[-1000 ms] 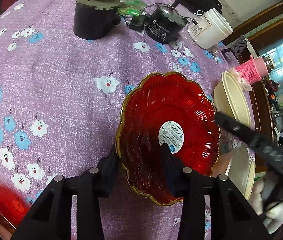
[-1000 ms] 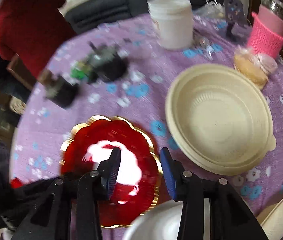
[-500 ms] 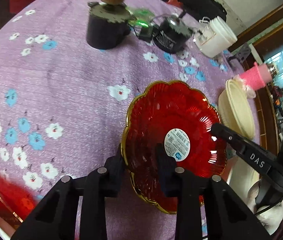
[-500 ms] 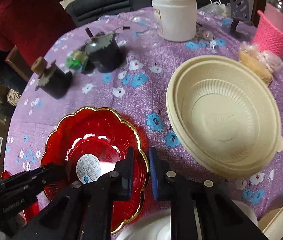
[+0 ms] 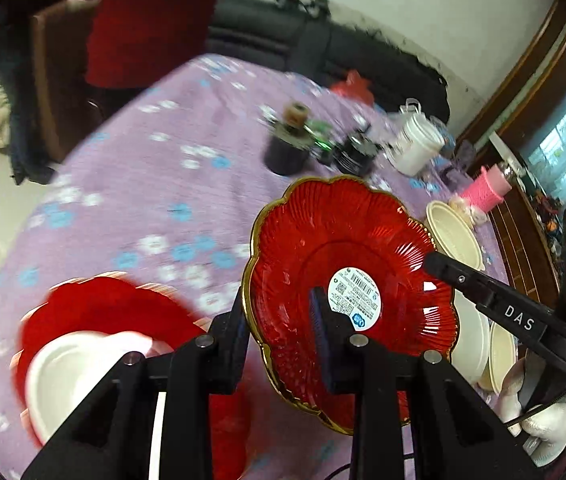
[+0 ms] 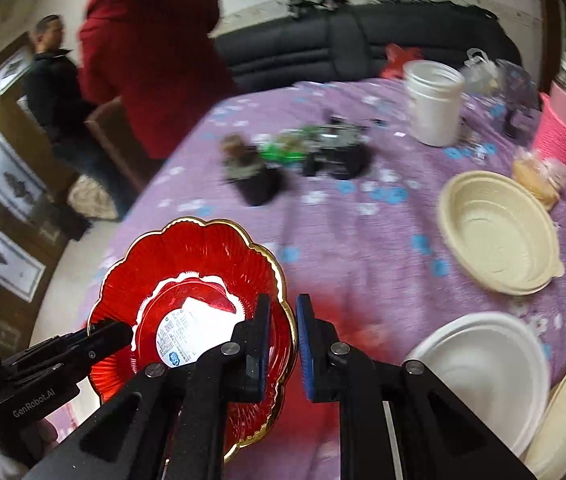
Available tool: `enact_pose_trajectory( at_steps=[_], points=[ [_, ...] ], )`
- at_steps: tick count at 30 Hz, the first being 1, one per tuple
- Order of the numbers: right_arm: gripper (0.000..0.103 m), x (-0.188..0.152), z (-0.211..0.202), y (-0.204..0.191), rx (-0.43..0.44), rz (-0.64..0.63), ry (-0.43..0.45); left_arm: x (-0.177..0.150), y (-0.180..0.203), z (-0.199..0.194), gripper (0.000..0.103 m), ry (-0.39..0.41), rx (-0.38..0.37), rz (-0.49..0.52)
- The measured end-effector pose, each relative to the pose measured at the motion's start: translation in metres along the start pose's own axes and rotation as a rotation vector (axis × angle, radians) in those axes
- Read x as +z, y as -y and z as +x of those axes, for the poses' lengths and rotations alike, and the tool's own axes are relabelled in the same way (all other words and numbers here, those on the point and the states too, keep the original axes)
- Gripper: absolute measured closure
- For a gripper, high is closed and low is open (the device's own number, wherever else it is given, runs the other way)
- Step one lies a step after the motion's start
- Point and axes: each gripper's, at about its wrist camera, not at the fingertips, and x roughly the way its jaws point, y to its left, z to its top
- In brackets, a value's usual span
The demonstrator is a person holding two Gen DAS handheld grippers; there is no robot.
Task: Organize plates and bowls
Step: 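Carry the small red plate onto the large red plate, open left tool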
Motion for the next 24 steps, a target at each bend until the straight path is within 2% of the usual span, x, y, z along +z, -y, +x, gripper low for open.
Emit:
enact_pose_trajectory(
  at_steps=[4, 11, 17, 24],
  points=[
    [0.088, -0.016, 0.002, -0.046, 0.074, -0.048, -0.012, -0.022, -0.034, -0.038, 0.075, 0.074, 0.06, -0.034],
    [0.088, -0.051, 0.027, -0.102, 0.137, -0.094, -0.073, -0.06, -0.089, -0.07, 0.075, 0.102, 0.103, -0.101],
    [0.088, -0.073, 0.051, -0.123, 0.155, -0.098, -0.13, -0.085, -0.119, -0.071, 0.075, 0.114, 0.135, -0.142],
    [0.088, -0.09, 0.067, -0.142, 0.155, -0.111, -0.156, -0.1, -0.146, -0.067, 0.075, 0.102, 0.144, -0.208]
  ],
)
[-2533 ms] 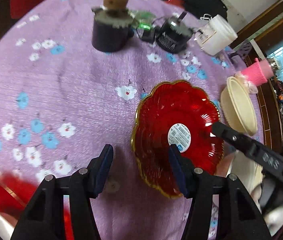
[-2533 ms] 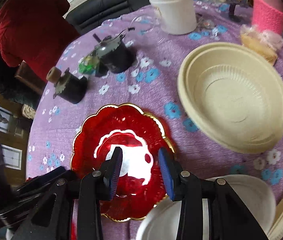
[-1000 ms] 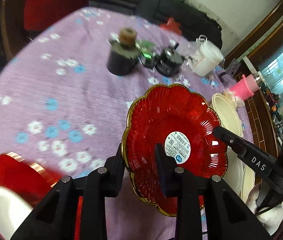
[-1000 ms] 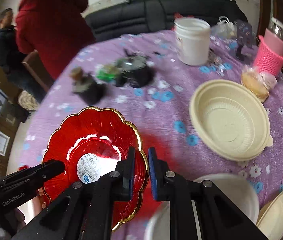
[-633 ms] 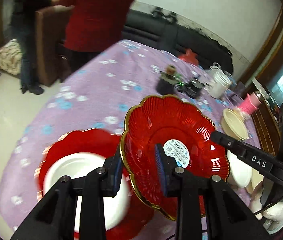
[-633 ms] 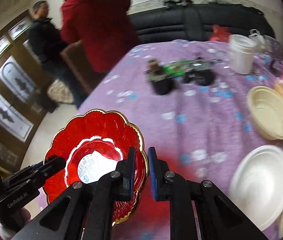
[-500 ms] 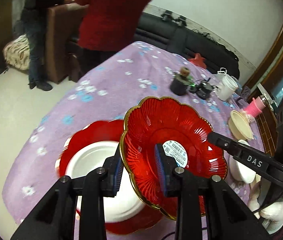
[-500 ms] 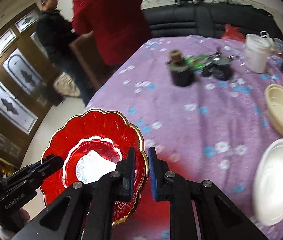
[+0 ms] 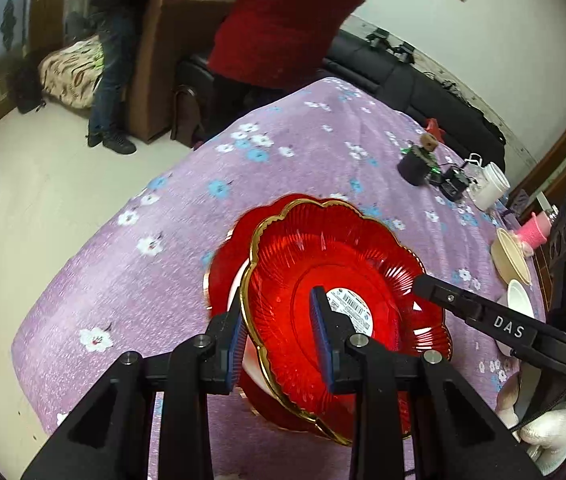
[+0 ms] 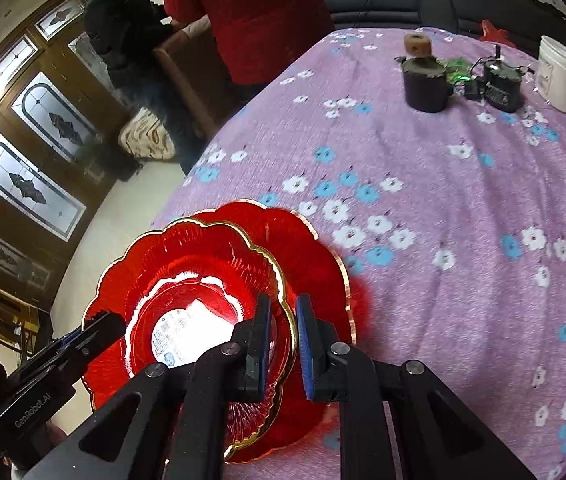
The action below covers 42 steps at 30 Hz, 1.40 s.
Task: Organize plates and bowls
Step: 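Carry the small red plate onto the large red plate, open left tool, then move the left tool to the white bowl's rim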
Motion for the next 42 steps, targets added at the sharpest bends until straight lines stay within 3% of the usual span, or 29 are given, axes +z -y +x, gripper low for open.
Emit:
enact_pose_trajectory(
  at_steps=[5, 9, 14, 20, 27, 34, 42],
  points=[
    [0.088, -0.005, 0.01, -0.007, -0.008, -0.017, 0.005, -0.004, -0.009, 0.008, 0.072, -0.015, 0.018, -0.015],
    [0.088, -0.01, 0.011, -0.012, -0.01, -0.055, 0.061, -0.006, -0.004, 0.007, 0.049, 0.011, 0.057, 0.032],
    [0.086, -0.017, 0.006, -0.022, -0.059, -0.132, 0.14, -0.008, 0.005, -0.007, 0.036, 0.094, 0.136, 0.092],
    [0.06, -0.021, -0.014, -0.02, -0.053, -0.131, 0.218, -0.011, 0.0, -0.024, 0.032, 0.156, 0.166, 0.075],
    [0.049, -0.05, -0.057, 0.008, -0.07, -0.108, 0.342, -0.021, -0.003, -0.053, 0.028, 0.222, 0.095, 0.021],
    [0.049, -0.087, -0.101, 0.067, -0.106, 0.001, 0.422, -0.031, 0.039, -0.069, 0.023, 0.275, 0.011, 0.094],
    [0.048, -0.126, -0.179, 0.157, -0.23, 0.184, 0.542, -0.054, 0.101, -0.063, 0.023, 0.251, -0.096, 0.24]
  ],
)
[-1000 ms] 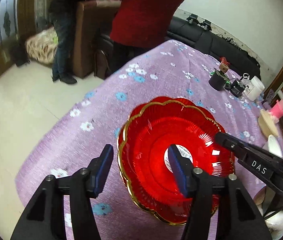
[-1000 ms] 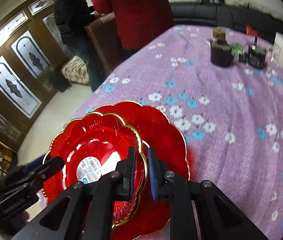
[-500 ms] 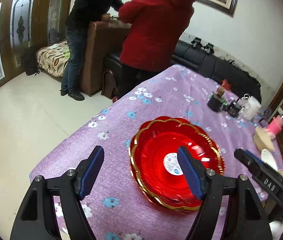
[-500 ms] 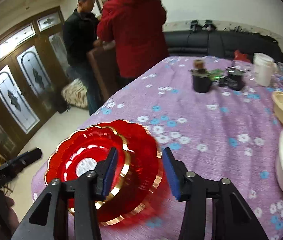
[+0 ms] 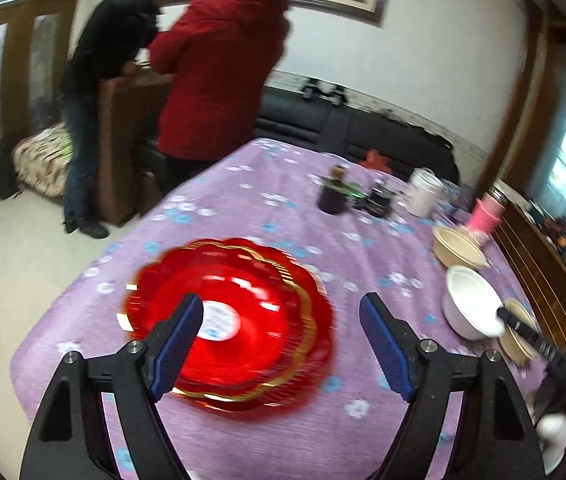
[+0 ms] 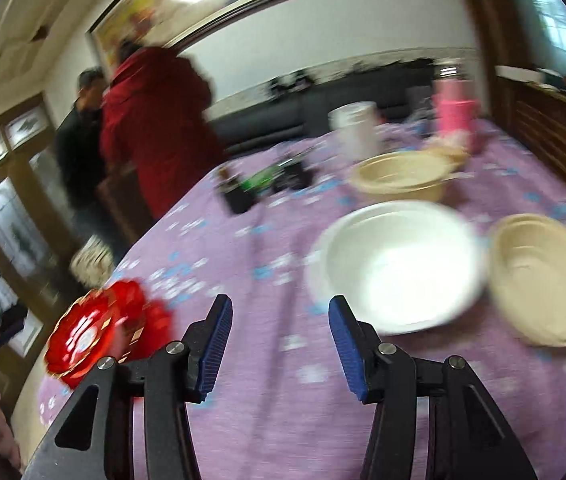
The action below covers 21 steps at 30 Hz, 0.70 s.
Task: Organize plates and bowls
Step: 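Move the left tool to the white bowl's rim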
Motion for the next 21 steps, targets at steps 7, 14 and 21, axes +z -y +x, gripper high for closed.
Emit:
enact_pose_trajectory(
  at_steps=[7, 14, 21],
  points=[
    [0.045, 0.03, -0.026, 0.09, -0.179, 0.178, 0.087, -0.011, 0.065, 0.015, 0.023, -0.052, -0.104, 0.128],
    [0.045, 0.063, 0.028, 0.11, -0.142, 0.152, 0.034, -0.024, 0.11, 0.031, 0.023, -0.124, -0.132, 0.203],
    [0.046, 0.067, 0.083, 0.136, -0.098, 0.179, -0.088, -0.03, 0.133, 0.043, 0.023, -0.147, -0.125, 0.268]
  ],
)
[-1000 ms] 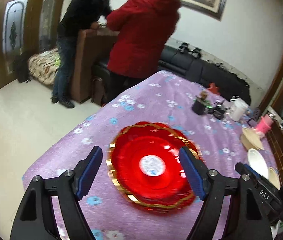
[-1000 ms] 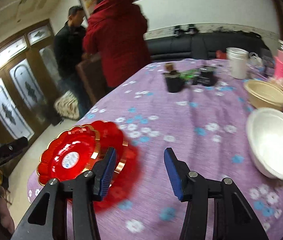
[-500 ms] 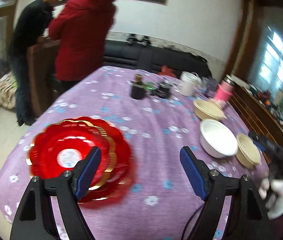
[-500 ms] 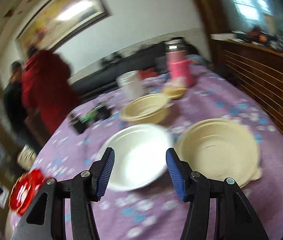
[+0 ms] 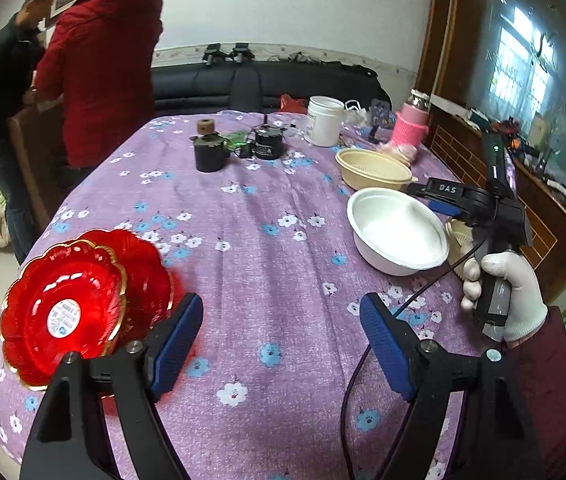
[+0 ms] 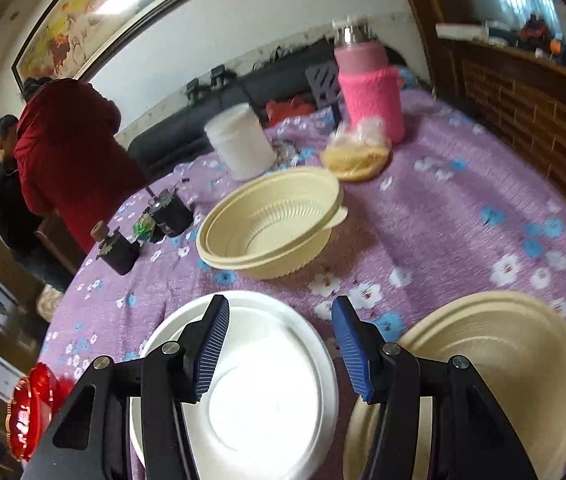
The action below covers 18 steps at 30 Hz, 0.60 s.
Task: Organize plates and bowls
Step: 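Move the left tool to the white bowl's rim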
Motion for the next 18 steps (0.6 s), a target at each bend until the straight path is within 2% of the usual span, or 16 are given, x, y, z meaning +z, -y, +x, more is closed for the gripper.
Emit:
enact_pose_trajectory(
  at_steps=[4, 6, 11, 15, 18],
  points=[
    [0.045, -0.009, 0.016, -0.001, 0.059, -0.028, -0.082, 0.009, 0.007, 0.021, 0.023, -0.038, -0.04, -0.023],
    [0.044, -0.015, 0.017, -0.007, 0.122, -0.045, -0.115, 0.014, 0.008, 0.034, 0.023, -0.063, -0.061, -0.052],
    [0.044, -0.024, 0.013, -0.027, 0.189, -0.12, -0.126, 0.028, 0.006, 0.059, 0.023, -0.104, -0.084, -0.108],
    [0.044, -0.029, 0.014, -0.025, 0.258, -0.088, -0.152, 0.044, 0.005, 0.088, 0.023, -0.133, -0.103, -0.153],
    [0.045, -0.035, 0.021, -0.03, 0.25, -0.098, -0.176, 0.052, 0.004, 0.12, 0.023, -0.183, -0.116, -0.196]
  ],
)
